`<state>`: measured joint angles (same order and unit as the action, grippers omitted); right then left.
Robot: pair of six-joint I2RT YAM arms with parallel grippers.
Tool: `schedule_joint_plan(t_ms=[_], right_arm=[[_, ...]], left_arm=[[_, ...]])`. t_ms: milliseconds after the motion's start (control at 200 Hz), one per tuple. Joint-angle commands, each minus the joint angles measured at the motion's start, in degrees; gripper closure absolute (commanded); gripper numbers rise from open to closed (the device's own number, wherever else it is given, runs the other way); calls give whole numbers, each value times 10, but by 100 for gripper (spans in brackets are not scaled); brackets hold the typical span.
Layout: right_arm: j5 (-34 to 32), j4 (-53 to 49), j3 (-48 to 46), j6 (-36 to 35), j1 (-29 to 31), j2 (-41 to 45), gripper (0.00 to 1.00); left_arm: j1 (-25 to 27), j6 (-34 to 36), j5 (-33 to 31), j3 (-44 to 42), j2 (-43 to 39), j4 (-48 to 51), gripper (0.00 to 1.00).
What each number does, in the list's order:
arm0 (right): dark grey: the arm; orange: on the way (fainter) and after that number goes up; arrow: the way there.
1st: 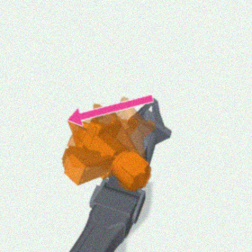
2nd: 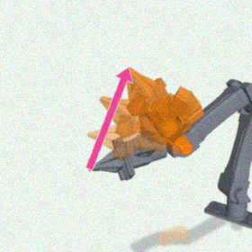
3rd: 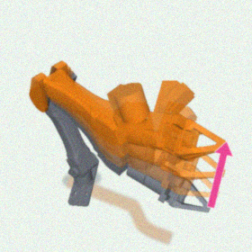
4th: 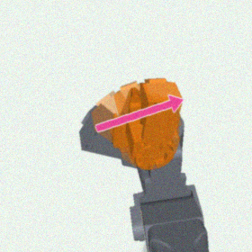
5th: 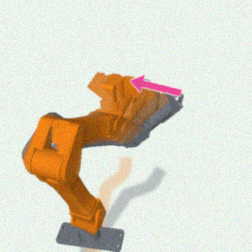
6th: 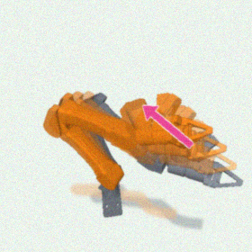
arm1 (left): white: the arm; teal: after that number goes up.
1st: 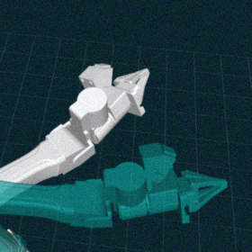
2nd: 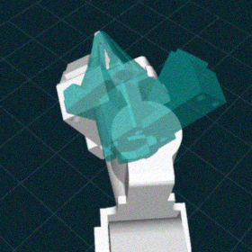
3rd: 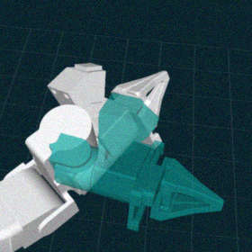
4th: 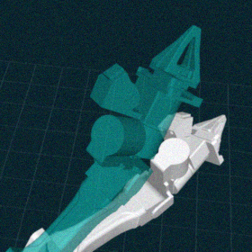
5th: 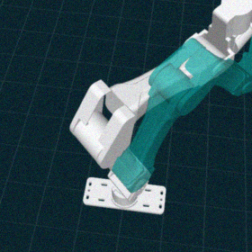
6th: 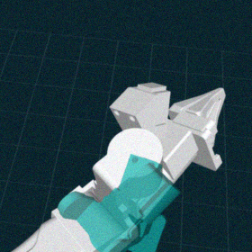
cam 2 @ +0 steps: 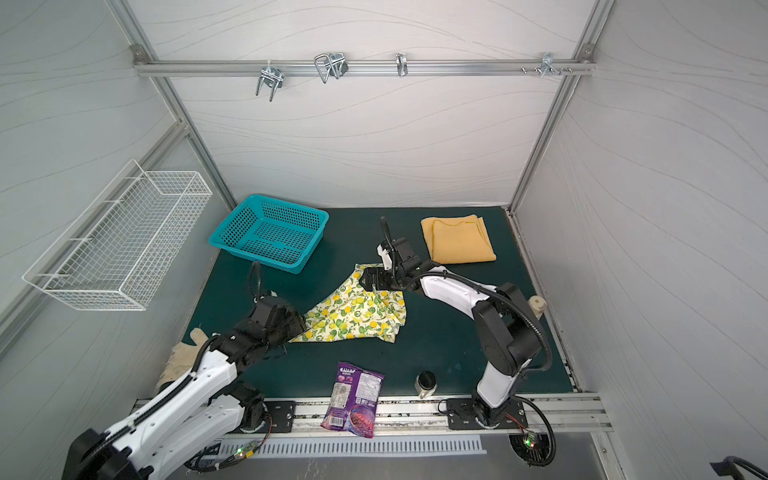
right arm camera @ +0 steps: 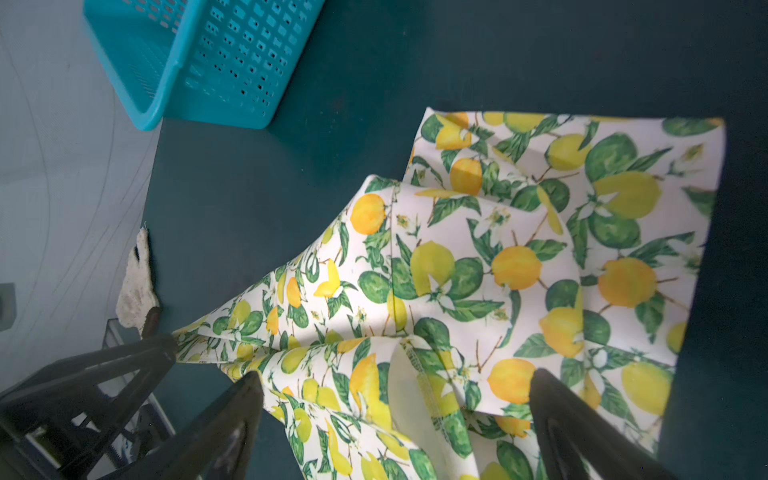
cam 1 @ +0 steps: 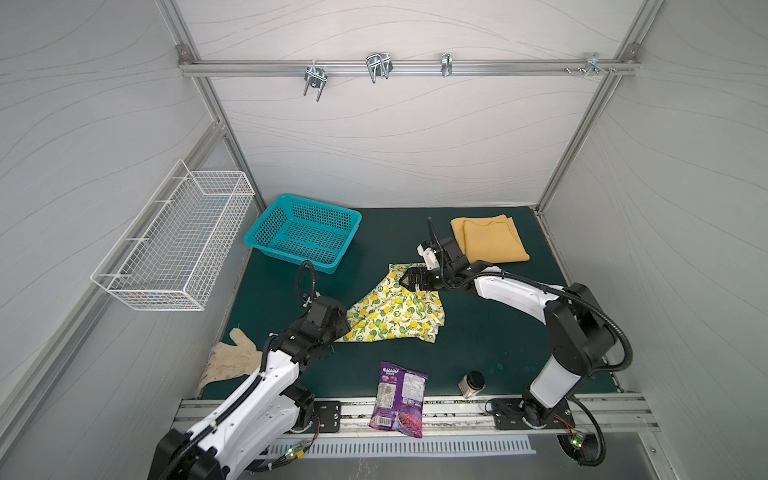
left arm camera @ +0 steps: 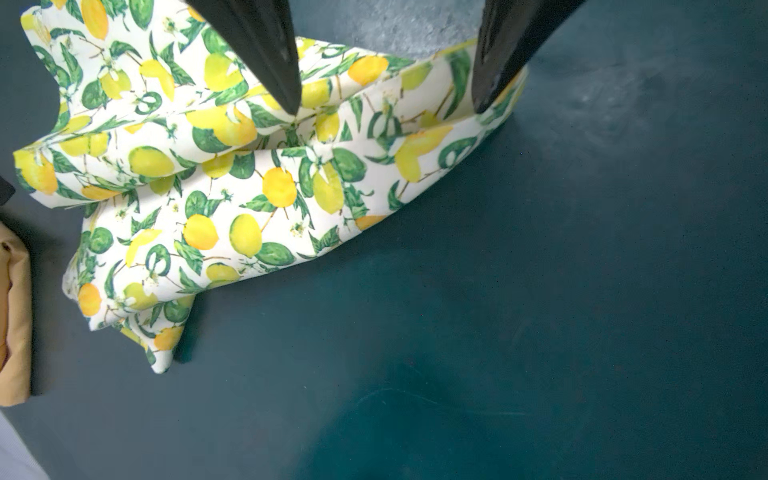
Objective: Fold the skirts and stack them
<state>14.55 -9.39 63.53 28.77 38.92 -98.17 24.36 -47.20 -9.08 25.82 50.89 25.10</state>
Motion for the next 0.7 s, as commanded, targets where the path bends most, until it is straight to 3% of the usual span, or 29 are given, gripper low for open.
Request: schedule_joint_plan(t_ms=[0, 375, 695], right_arm=[[51, 29, -18, 35, 7, -19, 1], [117, 156, -101, 118, 57, 2, 1], [62, 152, -147, 140, 179, 114, 1]], left_arm=[[-3, 12, 25, 31, 43, -54, 34], [-52, 34, 29, 56, 59, -52, 34], [-112, 57, 71, 82, 73, -51, 34]])
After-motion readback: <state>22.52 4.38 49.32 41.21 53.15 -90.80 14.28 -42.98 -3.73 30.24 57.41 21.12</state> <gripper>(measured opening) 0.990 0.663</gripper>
